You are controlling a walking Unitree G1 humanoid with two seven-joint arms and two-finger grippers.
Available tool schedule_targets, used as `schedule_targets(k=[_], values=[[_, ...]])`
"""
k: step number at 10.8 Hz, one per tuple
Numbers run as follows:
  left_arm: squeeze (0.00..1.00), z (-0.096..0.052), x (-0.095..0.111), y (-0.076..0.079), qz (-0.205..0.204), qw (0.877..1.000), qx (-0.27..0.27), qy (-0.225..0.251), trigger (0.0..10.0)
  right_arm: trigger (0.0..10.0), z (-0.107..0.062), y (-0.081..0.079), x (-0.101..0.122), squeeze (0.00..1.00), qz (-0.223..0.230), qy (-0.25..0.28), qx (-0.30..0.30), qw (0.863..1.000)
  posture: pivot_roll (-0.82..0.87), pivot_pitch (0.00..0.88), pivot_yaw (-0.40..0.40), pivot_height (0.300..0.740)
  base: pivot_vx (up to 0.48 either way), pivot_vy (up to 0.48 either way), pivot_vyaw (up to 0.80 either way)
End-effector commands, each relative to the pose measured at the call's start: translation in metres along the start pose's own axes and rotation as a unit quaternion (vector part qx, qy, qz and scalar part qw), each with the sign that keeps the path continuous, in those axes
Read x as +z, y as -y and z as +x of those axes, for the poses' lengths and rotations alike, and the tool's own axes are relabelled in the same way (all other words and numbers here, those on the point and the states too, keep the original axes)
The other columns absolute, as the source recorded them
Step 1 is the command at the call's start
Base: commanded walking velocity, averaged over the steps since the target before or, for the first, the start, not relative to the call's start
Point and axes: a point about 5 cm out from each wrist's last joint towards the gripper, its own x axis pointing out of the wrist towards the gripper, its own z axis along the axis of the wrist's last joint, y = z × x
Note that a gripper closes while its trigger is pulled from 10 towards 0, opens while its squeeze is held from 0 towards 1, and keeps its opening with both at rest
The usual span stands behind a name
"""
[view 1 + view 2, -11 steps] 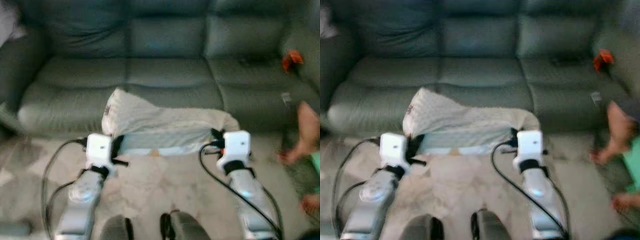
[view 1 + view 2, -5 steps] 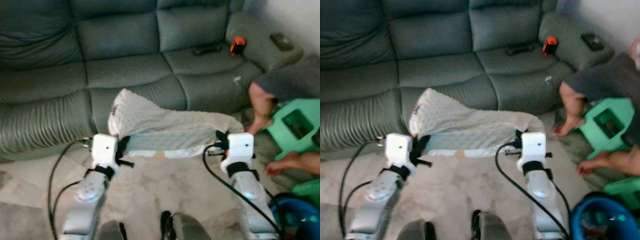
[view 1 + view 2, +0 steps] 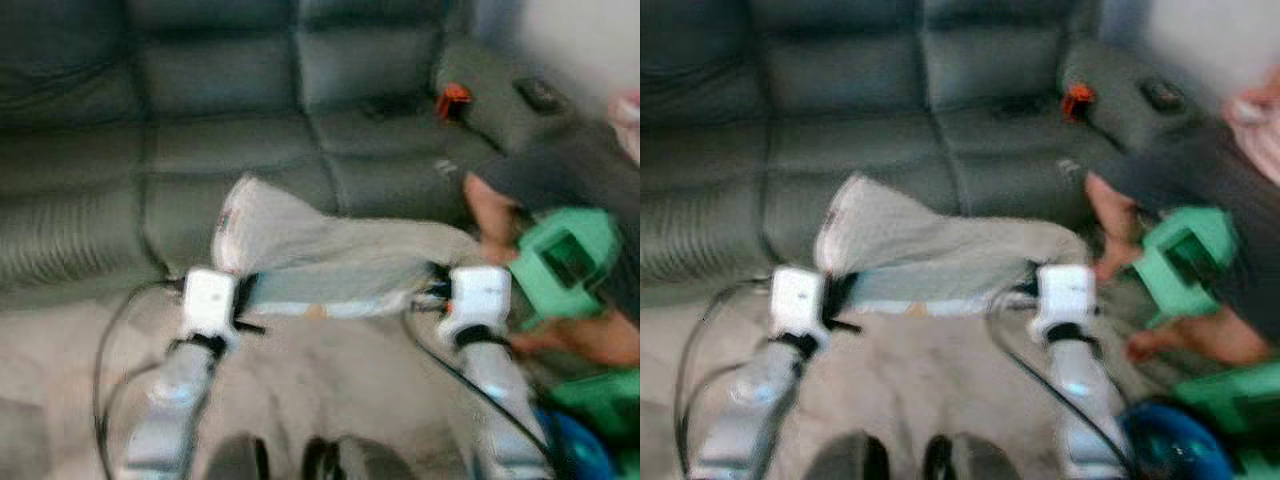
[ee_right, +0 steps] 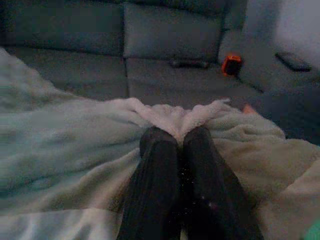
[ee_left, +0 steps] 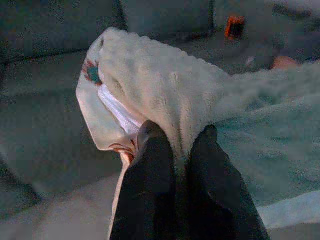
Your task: Move the pillow to the sofa
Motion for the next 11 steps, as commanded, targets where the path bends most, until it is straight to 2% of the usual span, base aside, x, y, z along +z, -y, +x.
schedule_targets(k=[1,2,4,11], values=[[0.00,0.0034,0.0060,0.0031,0.010,1.000,-0.001,0.016,10.0,10.0,-0.0010,0.0051,0.0026,0.00,-0.003,0.007,-0.004,1.000,-0.04,0.134,-0.041,0.740,0.000,0.000,0.00],[0.00,0.0031,0.0073,0.0013,-0.002,1.000,-0.003,0.018,10.0,10.0,-0.0013,0.0039,0.0041,0.00,-0.012,0.013,0.003,1.000,-0.04,0.134,-0.041,0.740,0.000,0.000,0.00],[0.00,0.0035,0.0093,0.0010,-0.007,1.000,-0.003,0.026,10.0,10.0,-0.0010,0.0031,0.0048,0.00,-0.014,0.016,0.006,1.000,-0.04,0.132,-0.043,0.740,0.165,0.000,0.75],[0.00,0.0038,0.0099,0.0048,-0.012,0.999,-0.015,0.029,10.0,10.0,-0.0006,-0.0002,0.0048,0.00,-0.014,0.018,0.018,1.000,-0.04,0.129,-0.042,0.740,0.427,0.000,0.00]])
